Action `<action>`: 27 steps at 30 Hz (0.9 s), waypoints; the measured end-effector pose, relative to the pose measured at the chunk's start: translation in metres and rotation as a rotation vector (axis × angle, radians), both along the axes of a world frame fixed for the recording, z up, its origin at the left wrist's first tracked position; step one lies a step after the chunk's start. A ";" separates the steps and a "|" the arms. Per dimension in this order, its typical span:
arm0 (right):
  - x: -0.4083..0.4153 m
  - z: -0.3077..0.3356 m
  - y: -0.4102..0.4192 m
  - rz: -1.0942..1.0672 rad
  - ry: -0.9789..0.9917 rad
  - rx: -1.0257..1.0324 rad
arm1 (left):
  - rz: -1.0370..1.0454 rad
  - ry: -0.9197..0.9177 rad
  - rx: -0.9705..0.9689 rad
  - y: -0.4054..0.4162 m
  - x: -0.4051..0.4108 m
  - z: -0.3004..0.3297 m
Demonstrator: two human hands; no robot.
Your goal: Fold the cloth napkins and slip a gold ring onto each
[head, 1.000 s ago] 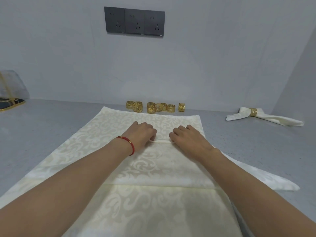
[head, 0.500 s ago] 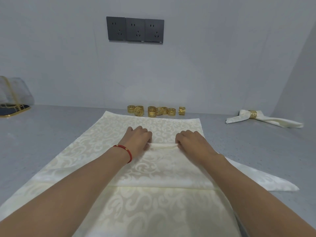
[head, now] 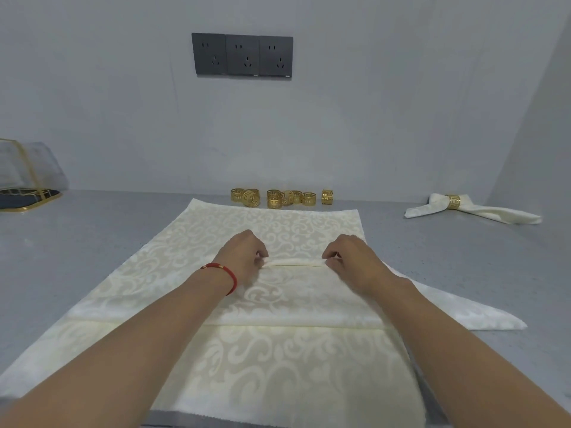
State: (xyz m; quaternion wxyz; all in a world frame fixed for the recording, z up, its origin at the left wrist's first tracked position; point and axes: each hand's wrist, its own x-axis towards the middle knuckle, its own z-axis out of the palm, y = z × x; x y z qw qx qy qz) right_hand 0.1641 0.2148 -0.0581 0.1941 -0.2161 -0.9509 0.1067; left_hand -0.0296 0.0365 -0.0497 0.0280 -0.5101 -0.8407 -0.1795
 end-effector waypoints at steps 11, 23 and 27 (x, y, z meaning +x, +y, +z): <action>0.017 0.004 -0.014 0.147 -0.241 0.470 | -0.180 0.435 -0.188 -0.020 0.015 0.003; 0.027 0.001 -0.017 0.080 -0.139 0.485 | -0.038 0.364 -0.125 -0.026 0.022 0.006; 0.035 0.007 -0.029 0.211 -0.202 0.602 | -0.207 0.557 -0.218 -0.038 0.026 0.008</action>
